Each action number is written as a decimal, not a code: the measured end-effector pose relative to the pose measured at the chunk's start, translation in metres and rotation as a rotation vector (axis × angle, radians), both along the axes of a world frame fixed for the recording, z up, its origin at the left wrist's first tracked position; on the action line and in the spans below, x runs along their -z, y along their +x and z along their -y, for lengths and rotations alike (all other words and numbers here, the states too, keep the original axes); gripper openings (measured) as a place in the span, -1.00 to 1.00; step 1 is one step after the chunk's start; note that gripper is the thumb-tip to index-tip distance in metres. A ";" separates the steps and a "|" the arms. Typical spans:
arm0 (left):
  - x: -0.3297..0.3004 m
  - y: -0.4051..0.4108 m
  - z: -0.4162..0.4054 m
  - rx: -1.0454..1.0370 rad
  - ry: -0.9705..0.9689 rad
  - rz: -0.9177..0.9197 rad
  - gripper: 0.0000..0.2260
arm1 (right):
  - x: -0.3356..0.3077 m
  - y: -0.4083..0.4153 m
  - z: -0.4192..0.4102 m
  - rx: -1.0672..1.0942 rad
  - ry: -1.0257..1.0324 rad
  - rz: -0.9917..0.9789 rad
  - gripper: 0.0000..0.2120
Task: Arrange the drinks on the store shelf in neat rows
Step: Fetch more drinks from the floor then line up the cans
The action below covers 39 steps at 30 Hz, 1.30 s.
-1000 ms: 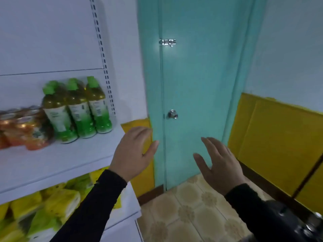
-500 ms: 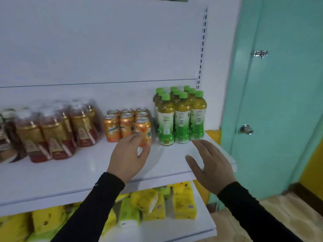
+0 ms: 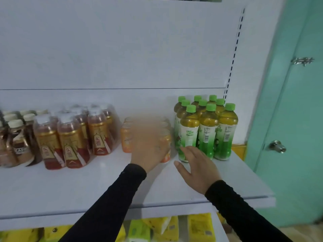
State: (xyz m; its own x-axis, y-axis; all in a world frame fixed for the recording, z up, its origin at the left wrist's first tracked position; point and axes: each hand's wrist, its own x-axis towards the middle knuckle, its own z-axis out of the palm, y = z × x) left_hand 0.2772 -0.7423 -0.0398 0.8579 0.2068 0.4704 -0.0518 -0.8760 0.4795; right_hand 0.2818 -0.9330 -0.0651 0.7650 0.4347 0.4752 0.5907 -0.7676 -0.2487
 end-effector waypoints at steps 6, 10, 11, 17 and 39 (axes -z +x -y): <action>0.012 0.028 0.014 0.019 -0.418 -0.035 -0.40 | 0.005 0.022 0.002 -0.057 -0.031 -0.059 -0.28; 0.012 0.024 0.006 0.048 -0.575 -0.019 -0.39 | 0.015 0.032 -0.005 -0.107 0.009 -0.082 -0.17; 0.012 0.021 0.002 0.056 -0.619 -0.015 -0.38 | 0.014 0.031 -0.009 -0.118 0.038 -0.093 -0.18; -0.005 -0.001 -0.026 0.143 -0.892 -0.019 -0.39 | 0.005 0.025 -0.042 -0.221 0.185 -0.247 -0.10; -0.018 -0.014 -0.088 0.369 -1.068 -0.074 -0.63 | -0.004 0.006 -0.105 -0.402 0.534 -0.553 -0.41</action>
